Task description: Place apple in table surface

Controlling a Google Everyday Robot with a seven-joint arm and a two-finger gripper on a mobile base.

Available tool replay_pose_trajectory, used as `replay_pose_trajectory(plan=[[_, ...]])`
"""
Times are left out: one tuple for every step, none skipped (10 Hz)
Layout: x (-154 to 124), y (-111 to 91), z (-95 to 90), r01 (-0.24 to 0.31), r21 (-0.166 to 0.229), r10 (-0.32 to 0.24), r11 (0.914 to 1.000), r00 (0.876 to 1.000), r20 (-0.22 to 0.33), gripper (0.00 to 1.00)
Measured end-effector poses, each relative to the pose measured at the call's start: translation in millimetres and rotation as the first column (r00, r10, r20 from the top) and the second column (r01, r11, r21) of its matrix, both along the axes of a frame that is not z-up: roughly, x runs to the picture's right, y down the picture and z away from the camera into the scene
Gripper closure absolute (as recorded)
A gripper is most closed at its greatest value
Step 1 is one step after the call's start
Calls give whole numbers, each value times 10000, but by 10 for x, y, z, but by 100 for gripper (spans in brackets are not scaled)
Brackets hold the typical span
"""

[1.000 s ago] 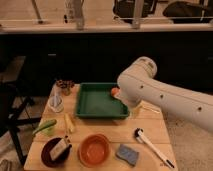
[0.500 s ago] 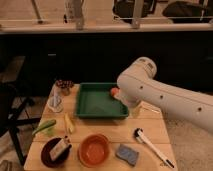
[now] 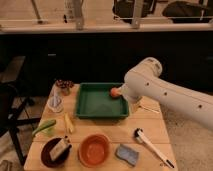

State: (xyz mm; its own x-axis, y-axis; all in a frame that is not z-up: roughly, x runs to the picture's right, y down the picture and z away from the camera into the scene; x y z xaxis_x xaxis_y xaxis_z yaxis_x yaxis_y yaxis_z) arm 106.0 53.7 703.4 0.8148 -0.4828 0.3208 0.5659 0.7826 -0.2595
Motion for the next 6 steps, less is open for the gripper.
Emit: replay_pose_trajectory(plan=[[23, -42, 89, -3, -41, 4, 10000, 10000, 81, 20], [-13, -95, 227, 11, -220, -4, 9998, 9995, 320, 20], [-20, -148, 352, 65, -348, -49, 9994, 9989, 461, 20], [-36, -181, 450, 144, -476, -116, 9988, 9983, 574, 20], [-88, -223, 559, 301, -629, -255, 9976, 9970, 737, 20], [-155, -269, 673, 515, -786, -443, 9956, 9949, 908, 20]])
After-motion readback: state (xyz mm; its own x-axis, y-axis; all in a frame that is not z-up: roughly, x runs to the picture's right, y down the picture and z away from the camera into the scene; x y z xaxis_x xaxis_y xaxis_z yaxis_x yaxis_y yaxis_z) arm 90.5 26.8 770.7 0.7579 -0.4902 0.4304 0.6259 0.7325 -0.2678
